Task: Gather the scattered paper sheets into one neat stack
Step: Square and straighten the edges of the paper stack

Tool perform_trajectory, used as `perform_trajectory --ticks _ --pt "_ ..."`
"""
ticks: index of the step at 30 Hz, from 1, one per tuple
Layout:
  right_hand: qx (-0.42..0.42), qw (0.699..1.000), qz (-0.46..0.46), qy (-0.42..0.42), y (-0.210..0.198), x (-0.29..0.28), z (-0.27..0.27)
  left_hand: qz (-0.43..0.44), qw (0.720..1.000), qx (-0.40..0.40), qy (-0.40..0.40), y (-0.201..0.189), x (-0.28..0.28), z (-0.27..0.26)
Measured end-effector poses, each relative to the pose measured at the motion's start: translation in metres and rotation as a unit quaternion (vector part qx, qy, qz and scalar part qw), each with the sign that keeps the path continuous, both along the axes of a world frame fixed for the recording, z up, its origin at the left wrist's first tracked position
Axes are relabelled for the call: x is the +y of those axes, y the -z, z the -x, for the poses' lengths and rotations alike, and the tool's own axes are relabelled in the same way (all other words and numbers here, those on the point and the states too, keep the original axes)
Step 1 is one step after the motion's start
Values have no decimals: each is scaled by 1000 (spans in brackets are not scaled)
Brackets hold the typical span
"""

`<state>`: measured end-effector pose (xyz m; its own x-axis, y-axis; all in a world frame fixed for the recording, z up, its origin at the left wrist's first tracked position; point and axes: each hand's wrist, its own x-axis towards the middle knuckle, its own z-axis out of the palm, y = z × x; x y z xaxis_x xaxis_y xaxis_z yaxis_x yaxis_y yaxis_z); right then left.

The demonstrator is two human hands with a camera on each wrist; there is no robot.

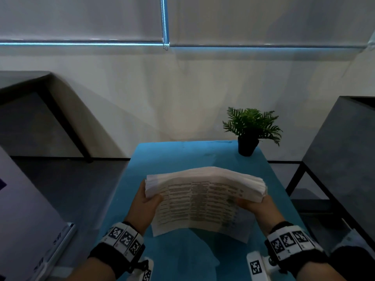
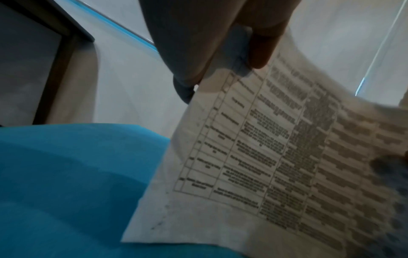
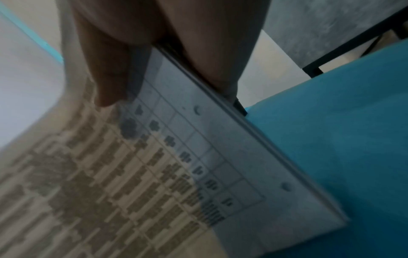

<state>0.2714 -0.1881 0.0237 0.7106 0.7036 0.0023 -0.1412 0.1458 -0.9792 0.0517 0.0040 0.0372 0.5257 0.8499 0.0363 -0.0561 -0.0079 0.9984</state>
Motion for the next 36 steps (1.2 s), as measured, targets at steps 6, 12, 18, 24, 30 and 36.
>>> perform_trajectory --ticks 6,12,18,24,30,36 --pt "-53 998 14 22 -11 2 14 -291 937 144 -128 -26 -3 6" --pt "-290 956 -11 -40 -78 17 45 -566 747 340 82 -114 -19 -16" --pt "-414 894 134 105 -105 3 28 -314 916 172 180 -115 -14 -18" --pt "20 1000 6 11 -76 -9 7 53 981 47 181 -84 -3 -11" --pt "58 989 119 -68 -50 14 14 55 984 124 114 -30 -10 -31" --pt "-144 984 63 82 -56 22 37 -2 1000 16 -9 -30 -31 -39"
